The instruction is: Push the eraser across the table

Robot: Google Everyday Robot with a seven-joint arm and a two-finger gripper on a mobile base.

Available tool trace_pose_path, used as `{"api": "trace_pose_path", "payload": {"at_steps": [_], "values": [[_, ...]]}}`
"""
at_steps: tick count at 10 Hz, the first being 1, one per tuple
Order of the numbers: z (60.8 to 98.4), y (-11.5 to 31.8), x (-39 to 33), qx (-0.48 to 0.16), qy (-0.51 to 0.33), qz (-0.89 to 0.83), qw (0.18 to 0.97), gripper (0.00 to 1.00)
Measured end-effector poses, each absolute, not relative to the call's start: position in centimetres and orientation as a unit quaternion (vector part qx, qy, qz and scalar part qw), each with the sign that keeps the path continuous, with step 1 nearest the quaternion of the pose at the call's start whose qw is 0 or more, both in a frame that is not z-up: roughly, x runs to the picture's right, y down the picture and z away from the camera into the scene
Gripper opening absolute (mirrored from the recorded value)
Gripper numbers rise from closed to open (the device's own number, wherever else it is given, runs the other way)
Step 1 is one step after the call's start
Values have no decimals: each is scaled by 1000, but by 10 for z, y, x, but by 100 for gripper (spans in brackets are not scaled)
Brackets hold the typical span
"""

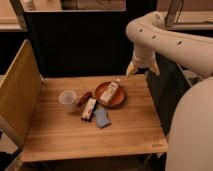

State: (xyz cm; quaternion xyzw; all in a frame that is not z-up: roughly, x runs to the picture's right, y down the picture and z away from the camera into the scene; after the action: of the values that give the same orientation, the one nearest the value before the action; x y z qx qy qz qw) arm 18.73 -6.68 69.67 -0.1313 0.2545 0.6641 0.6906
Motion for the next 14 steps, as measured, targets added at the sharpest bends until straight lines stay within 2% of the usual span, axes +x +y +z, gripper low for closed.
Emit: {"api": "trace_pose_path", "payload": {"at_steps": [4, 5, 6, 8, 9, 11, 13, 14], "values": [[697, -67, 187, -131, 255, 664, 691, 79], [697, -67, 187, -131, 255, 664, 691, 75], [697, -67, 187, -131, 255, 664, 691, 68], [697, -67, 187, -131, 255, 664, 691, 44], [697, -67, 187, -131, 255, 664, 691, 36], [697, -67, 187, -131, 255, 664, 691, 13], [697, -67, 187, -131, 255, 663, 692, 1], [695, -66, 184, -133, 253, 656, 699, 0]]}}
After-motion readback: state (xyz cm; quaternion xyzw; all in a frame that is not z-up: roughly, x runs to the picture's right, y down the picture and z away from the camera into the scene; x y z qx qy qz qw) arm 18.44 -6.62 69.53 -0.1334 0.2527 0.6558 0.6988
